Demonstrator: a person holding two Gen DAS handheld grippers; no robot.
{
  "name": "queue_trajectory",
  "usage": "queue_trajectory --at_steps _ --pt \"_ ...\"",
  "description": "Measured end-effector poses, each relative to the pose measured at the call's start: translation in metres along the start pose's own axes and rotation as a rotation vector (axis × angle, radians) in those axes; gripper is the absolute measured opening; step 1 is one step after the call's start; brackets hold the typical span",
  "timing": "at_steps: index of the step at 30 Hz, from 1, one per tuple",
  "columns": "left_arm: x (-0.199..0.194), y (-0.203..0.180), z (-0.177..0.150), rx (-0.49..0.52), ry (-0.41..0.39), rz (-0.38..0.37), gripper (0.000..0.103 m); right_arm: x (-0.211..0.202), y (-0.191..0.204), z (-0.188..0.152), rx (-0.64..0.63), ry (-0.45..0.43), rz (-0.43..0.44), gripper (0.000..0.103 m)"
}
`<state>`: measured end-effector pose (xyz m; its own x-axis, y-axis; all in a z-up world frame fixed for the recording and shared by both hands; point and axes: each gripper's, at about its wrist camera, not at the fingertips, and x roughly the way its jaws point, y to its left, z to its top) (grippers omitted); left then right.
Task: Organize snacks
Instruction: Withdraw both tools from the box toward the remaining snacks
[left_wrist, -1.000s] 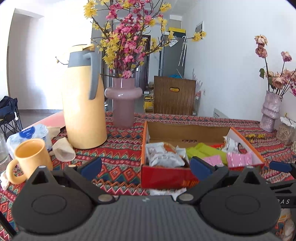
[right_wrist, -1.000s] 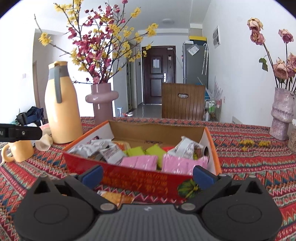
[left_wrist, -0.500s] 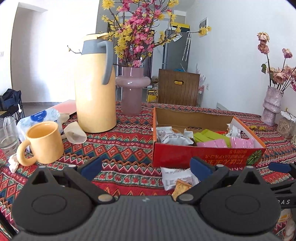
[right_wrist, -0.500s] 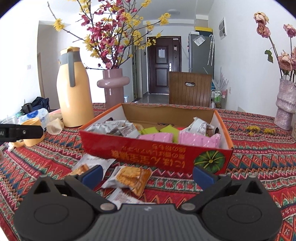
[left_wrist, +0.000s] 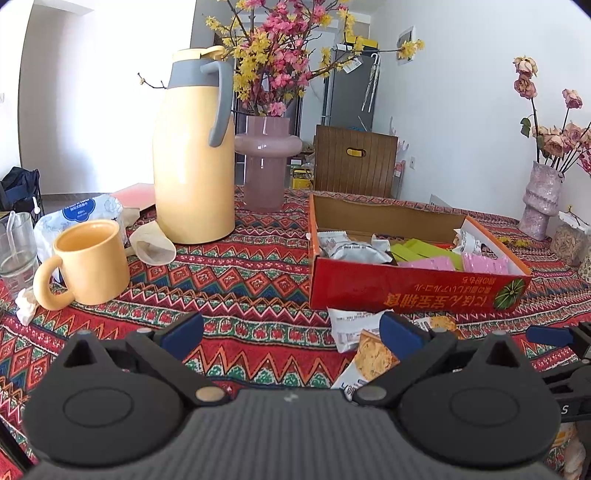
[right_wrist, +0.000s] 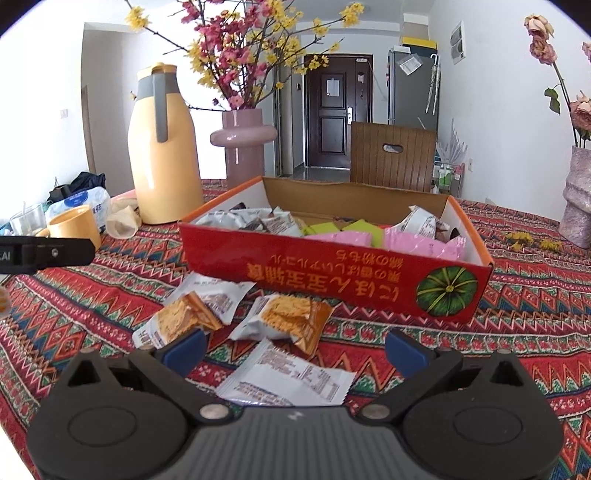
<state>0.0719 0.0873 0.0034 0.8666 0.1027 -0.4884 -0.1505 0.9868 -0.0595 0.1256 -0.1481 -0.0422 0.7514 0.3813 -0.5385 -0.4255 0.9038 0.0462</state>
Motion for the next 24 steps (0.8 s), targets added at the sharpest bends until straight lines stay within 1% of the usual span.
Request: queue_trajectory --at_steps 13,16,21,24 --pt "0.003 0.013 -0.007 -0.022 0.014 -0.010 0.103 0.005 0.010 0.000 -0.001 0.018 -0.003 0.103" --pt "0.003 0.014 -0.008 -0.019 0.016 -0.013 0.103 0.006 0.013 0.001 -0.011 0.021 0.007 0.103" --pt "0.005 0.015 -0.011 -0.016 0.023 -0.021 0.103 0.015 0.019 0.003 -0.012 0.038 0.013 0.103" --pt "0.006 0.016 -0.013 -0.015 0.031 -0.023 0.103 0.023 0.021 0.002 -0.013 0.058 -0.001 0.103"
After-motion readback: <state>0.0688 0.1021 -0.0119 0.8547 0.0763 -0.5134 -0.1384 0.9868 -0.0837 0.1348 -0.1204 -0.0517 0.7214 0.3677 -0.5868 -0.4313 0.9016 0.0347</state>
